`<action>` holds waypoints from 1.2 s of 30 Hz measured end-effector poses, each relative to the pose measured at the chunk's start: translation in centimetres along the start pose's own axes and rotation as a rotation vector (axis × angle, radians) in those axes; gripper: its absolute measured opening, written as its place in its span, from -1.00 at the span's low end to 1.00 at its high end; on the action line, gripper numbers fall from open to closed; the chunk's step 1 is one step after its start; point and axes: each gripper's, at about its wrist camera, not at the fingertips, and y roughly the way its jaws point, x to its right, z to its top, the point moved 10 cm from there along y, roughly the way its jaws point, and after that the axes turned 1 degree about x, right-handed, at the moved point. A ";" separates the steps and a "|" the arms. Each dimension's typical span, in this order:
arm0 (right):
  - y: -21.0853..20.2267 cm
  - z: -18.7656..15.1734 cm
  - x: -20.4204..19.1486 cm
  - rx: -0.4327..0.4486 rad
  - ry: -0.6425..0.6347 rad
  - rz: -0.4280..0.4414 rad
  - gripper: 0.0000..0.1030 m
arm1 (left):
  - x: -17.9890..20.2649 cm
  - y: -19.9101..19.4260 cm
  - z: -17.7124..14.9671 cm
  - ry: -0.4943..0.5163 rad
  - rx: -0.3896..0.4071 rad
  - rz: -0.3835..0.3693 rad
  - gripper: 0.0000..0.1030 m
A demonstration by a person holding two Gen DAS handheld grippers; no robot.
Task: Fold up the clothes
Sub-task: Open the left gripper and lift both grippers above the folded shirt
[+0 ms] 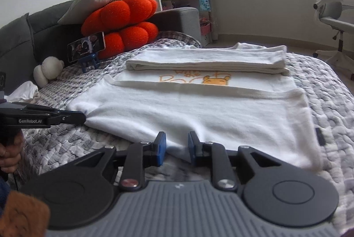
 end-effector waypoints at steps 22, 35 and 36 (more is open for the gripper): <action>-7.3 -0.7 11.0 0.079 0.143 -0.262 -0.42 | -4.6 -2.3 0.9 -0.063 -0.015 0.175 -0.53; -7.3 0.3 8.6 0.101 0.125 -0.204 -0.32 | -2.6 -1.7 3.0 -0.082 0.011 0.109 -0.14; -6.9 0.1 8.4 0.092 0.127 -0.201 -0.32 | -2.6 -1.1 2.6 -0.080 -0.010 0.119 -0.14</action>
